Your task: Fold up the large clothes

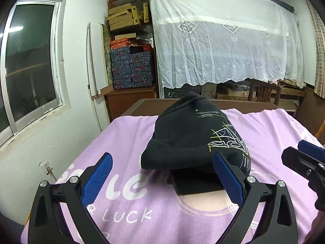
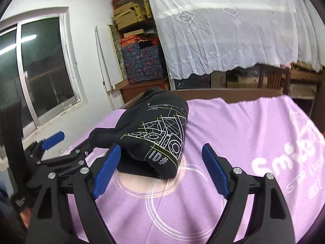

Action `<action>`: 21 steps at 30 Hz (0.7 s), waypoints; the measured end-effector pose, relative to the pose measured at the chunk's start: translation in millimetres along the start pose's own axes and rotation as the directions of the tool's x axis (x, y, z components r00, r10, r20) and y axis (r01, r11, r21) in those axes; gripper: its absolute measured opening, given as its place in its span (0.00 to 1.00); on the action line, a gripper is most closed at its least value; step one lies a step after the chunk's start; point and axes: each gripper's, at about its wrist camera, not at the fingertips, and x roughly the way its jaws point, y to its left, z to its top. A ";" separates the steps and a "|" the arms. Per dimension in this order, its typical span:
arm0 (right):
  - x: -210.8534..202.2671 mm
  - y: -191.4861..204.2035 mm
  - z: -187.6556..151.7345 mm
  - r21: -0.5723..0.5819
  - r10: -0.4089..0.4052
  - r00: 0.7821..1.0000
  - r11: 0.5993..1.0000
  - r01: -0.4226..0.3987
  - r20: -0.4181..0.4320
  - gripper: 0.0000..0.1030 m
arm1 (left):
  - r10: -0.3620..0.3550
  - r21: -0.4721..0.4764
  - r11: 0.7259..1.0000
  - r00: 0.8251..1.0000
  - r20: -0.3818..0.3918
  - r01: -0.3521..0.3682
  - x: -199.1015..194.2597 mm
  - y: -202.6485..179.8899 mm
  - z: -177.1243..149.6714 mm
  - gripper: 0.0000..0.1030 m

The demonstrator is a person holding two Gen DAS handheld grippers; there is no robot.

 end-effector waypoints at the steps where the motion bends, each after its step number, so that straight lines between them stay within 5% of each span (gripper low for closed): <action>1: 0.2 0.2 -0.5 -0.001 -0.003 1.000 1.000 0.003 -0.002 0.78 | 0.006 0.006 1.000 1.000 -0.002 -0.006 0.8 -1.0 -0.3 0.96; 12: 2.5 5.4 -3.9 -0.017 -0.014 1.000 1.000 0.014 -0.021 0.84 | -0.085 -0.010 0.996 0.995 -0.055 0.084 5.5 2.1 -1.4 0.96; 21: 11.8 -0.8 -7.0 0.010 -0.056 0.997 0.998 0.057 -0.060 0.85 | 0.026 0.015 1.000 0.999 -0.042 -0.025 6.7 0.6 -3.5 0.96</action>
